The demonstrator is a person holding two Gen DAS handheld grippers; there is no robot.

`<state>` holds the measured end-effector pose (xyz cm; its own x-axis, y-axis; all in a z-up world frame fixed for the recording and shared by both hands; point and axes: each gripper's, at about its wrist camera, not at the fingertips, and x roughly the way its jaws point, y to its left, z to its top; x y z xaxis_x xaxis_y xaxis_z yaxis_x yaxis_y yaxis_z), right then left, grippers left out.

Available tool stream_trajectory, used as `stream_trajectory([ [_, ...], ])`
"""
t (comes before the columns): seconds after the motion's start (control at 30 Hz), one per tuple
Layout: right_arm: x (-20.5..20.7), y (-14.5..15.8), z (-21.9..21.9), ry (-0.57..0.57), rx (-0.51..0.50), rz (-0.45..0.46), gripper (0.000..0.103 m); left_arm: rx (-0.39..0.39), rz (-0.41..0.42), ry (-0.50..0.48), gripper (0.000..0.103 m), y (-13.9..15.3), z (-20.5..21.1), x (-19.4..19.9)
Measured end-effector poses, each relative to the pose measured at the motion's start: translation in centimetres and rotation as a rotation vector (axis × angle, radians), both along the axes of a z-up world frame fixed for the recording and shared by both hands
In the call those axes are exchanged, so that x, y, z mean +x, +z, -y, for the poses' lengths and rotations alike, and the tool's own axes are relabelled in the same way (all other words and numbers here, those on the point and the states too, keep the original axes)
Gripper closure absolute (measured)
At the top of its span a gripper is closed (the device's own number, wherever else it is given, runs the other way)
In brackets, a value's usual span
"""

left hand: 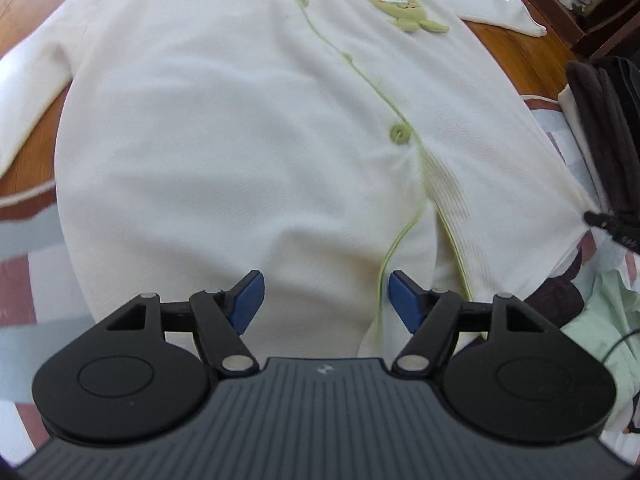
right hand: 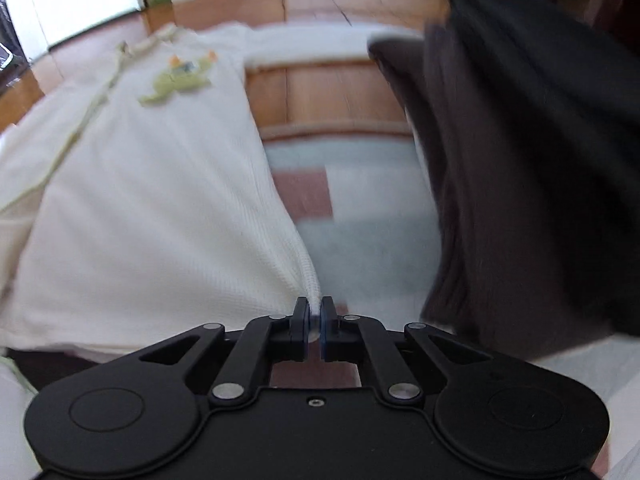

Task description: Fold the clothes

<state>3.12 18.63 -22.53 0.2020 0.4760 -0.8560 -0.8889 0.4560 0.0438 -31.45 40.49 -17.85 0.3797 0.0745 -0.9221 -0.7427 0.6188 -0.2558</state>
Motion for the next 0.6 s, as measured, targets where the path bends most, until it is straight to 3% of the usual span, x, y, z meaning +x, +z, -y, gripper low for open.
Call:
stream_trajectory([
  [0.2, -0.3, 0.2, -0.4, 0.008, 0.002, 0.040, 0.098, -0.027, -0.011, -0.141, 0.027, -1.4, 1.5, 2.8],
  [0.23, -0.1, 0.4, -0.4, 0.005, 0.004, 0.040, 0.098, -0.027, -0.032, -0.180, 0.023, -2.0, 2.0, 3.5],
  [0.3, 0.2, 0.6, -0.3, -0.012, 0.016, 0.019, 0.098, -0.015, -0.066, -0.257, 0.006, -2.8, 3.0, 5.0],
  [0.33, 0.4, 0.6, -0.2, -0.019, 0.020, 0.011, 0.098, 0.022, -0.074, -0.288, 0.014, -2.8, 3.7, 5.6],
  [0.37, 0.5, 0.4, -0.3, -0.025, 0.021, 0.002, 0.098, 0.069, -0.085, -0.316, 0.057, -2.4, 4.3, 5.9],
  [0.4, 0.6, 0.3, -0.3, -0.032, 0.025, -0.014, 0.098, 0.093, -0.072, -0.341, 0.085, -1.7, 4.7, 5.9],
  [0.43, 0.7, 0.3, -0.2, -0.038, 0.031, -0.032, 0.098, 0.090, -0.029, -0.357, 0.099, -0.8, 4.9, 5.7],
  [0.53, 1.0, 0.1, 0.1, -0.028, 0.038, -0.071, 0.098, 0.097, 0.125, -0.360, 0.099, 2.2, 5.7, 5.2],
  [0.6, 0.8, 0.0, 0.1, 0.006, 0.023, -0.063, 0.097, 0.084, 0.179, -0.377, 0.094, 2.7, 6.5, 6.0],
])
